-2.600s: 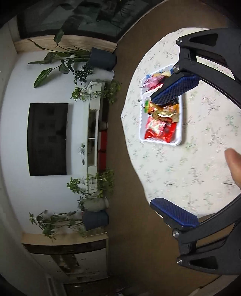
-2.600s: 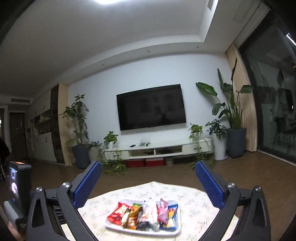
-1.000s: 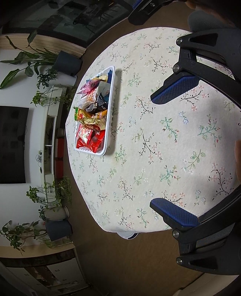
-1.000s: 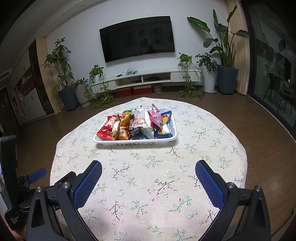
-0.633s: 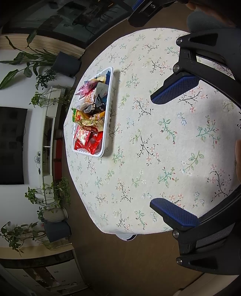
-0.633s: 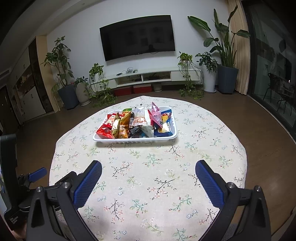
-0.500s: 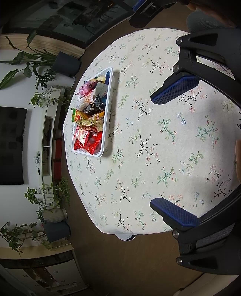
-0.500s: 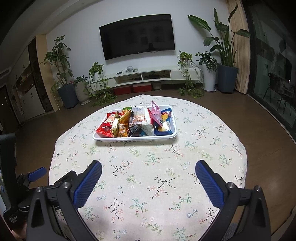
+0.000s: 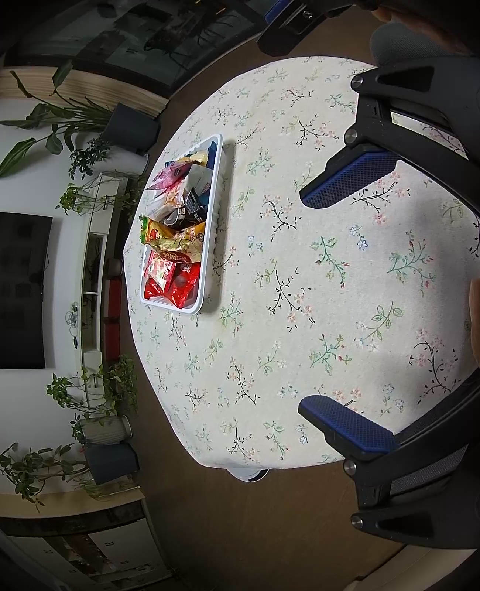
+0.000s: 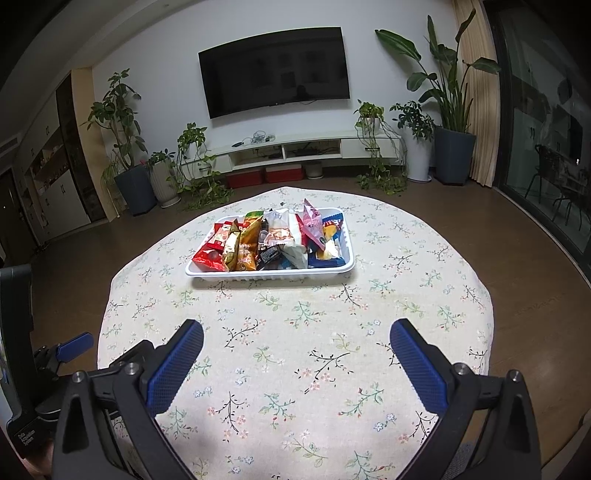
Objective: Organize snacks
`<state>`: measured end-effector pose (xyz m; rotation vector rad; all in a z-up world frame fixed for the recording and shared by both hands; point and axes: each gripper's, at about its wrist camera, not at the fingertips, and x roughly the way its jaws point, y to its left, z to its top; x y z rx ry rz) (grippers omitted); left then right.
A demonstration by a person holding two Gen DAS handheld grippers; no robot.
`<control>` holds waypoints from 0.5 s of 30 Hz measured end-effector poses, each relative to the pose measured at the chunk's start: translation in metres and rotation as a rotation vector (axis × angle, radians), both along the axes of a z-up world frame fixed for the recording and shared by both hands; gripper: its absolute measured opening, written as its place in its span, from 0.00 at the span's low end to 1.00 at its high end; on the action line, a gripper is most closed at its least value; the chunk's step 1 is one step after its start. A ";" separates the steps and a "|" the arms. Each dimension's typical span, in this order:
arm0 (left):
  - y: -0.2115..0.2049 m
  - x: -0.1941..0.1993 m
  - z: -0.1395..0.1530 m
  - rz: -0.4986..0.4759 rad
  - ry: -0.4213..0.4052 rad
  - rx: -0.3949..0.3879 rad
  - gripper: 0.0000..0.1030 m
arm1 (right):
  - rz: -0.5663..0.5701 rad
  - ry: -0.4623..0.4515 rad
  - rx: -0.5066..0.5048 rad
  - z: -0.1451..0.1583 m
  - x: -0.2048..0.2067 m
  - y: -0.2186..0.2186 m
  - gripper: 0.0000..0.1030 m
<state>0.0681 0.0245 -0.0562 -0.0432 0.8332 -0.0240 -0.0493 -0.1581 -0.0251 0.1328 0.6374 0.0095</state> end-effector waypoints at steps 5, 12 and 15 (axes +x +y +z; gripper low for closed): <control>0.000 0.000 0.000 0.000 0.001 0.001 1.00 | 0.000 0.001 0.001 -0.001 -0.001 0.001 1.00; -0.001 -0.001 -0.001 0.001 0.003 0.001 1.00 | 0.001 0.002 0.001 -0.002 -0.001 0.001 1.00; 0.000 -0.002 -0.002 0.000 0.005 -0.001 1.00 | 0.001 0.003 0.001 -0.002 -0.001 0.001 1.00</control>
